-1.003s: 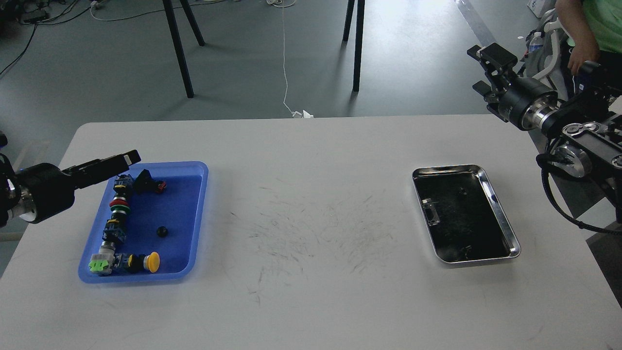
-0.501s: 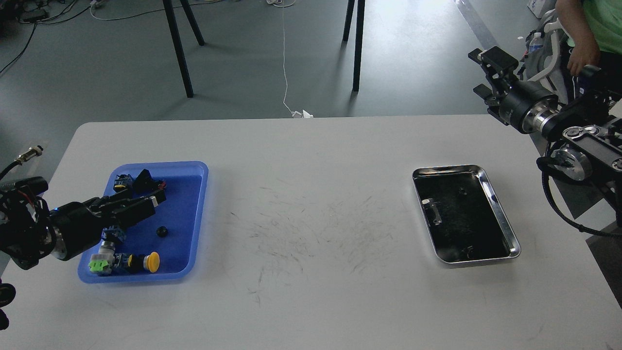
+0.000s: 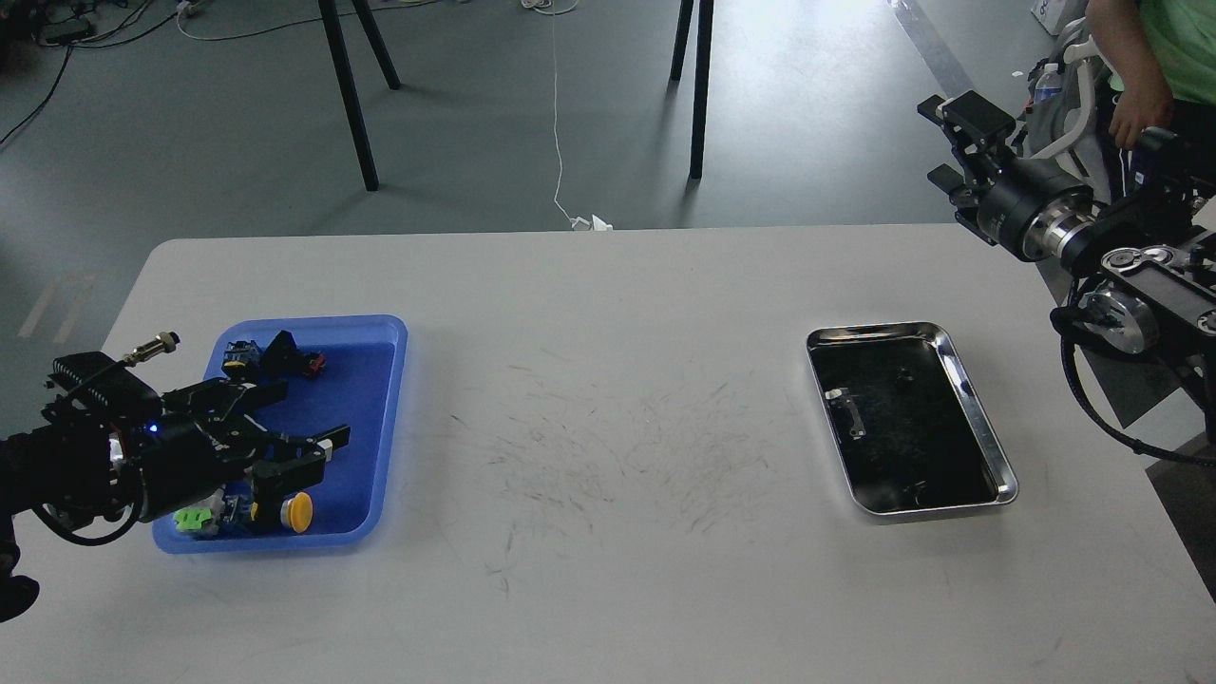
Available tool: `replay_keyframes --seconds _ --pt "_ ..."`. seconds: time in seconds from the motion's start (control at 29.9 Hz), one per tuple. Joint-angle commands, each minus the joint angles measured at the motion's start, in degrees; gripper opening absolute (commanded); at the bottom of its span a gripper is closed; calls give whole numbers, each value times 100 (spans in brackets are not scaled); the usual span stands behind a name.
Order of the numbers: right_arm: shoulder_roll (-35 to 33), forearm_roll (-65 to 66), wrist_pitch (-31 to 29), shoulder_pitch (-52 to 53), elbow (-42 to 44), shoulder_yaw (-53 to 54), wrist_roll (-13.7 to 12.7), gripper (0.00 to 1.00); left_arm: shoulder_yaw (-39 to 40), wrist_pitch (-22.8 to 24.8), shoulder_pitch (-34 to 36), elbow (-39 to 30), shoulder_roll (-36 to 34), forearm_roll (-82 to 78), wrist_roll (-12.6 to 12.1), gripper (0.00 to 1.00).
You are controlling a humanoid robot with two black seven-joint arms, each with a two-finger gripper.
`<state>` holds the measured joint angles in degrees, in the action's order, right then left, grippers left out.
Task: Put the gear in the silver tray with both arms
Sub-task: 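Reach the left gripper down into the blue tray toward a black gear, then close the left gripper on a small black gear in the blue tray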
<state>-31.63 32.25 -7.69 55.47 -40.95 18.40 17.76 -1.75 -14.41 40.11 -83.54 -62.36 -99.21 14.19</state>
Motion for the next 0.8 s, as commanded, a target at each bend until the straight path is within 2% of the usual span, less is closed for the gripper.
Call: replay_keyframes --seconds 0.0,0.1,0.17,0.4,0.5,0.77 --pt "8 0 4 8 8 -4 0 94 -71 25 23 232 92 -274 118 97" --pt "16 0 4 8 0 -4 0 94 -158 87 32 293 188 -336 426 98" --pt "16 0 4 8 8 -4 0 94 -299 87 41 547 329 -354 479 98" --pt "8 9 4 8 8 -12 0 94 -379 70 155 926 618 -380 506 95" --pt "-1 0 4 8 8 -12 0 94 -405 35 155 1383 838 -441 506 94" --pt "8 9 4 8 8 -21 0 94 -458 -18 164 1735 1103 -538 506 90"
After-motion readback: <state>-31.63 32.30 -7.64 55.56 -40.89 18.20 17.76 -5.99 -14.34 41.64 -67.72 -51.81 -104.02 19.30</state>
